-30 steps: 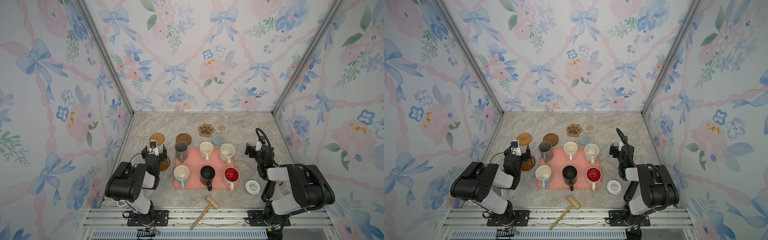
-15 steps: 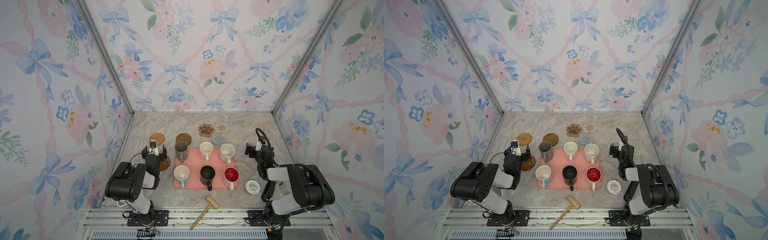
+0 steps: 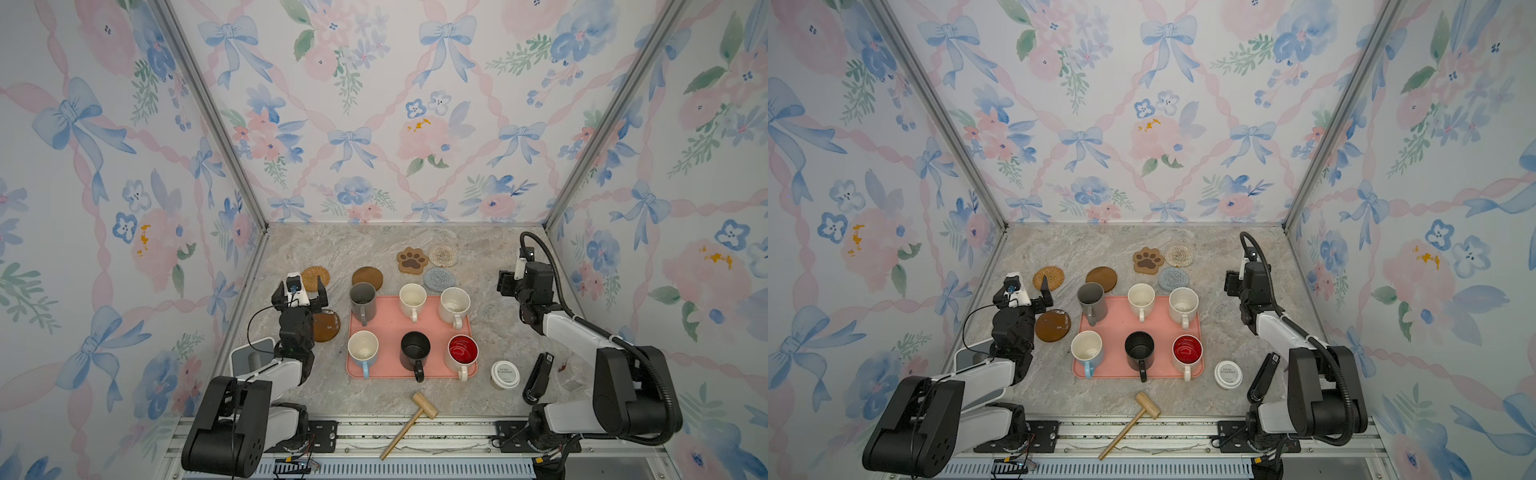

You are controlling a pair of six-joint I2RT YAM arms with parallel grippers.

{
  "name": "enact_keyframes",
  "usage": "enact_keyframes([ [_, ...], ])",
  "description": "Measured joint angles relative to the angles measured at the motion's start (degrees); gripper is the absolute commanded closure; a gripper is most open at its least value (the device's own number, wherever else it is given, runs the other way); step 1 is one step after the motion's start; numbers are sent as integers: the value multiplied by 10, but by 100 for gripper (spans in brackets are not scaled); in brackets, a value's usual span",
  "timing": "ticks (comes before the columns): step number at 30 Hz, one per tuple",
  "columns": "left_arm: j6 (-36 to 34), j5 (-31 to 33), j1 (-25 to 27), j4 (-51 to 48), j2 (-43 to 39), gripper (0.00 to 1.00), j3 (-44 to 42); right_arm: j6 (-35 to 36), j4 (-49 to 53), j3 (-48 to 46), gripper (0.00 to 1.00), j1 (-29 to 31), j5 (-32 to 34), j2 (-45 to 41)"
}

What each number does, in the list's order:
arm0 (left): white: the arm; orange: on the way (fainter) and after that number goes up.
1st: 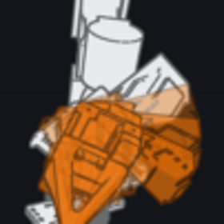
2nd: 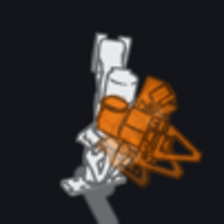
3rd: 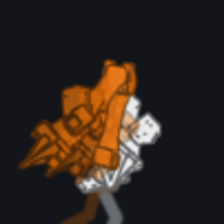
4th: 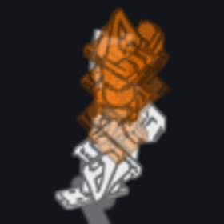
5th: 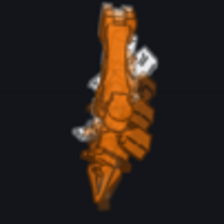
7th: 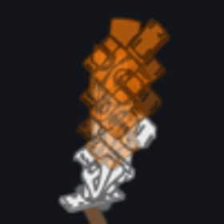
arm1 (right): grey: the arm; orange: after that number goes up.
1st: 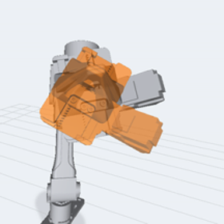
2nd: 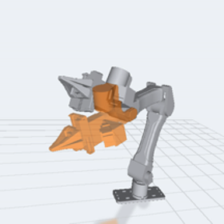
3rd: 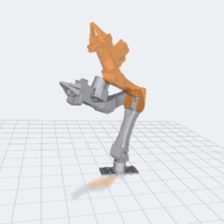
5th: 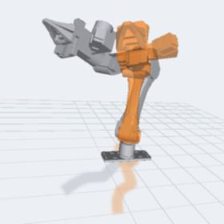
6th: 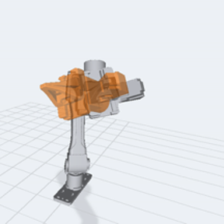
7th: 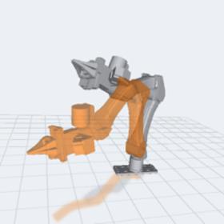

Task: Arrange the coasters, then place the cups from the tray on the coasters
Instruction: 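Raise the right arm and reach toward the rainbow-stitched woven coaster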

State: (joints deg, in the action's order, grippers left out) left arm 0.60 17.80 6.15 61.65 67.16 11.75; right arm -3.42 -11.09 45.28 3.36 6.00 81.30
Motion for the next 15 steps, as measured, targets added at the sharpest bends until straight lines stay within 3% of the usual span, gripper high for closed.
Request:
enact_keyframes([
  [10,14,-142,-3,-99,-31,2,19,-53,190,245,32,8,-141,91],
  [15,21,-198,-18,-140,-31,2,34,-83,244,340,51,30,-198,194],
])
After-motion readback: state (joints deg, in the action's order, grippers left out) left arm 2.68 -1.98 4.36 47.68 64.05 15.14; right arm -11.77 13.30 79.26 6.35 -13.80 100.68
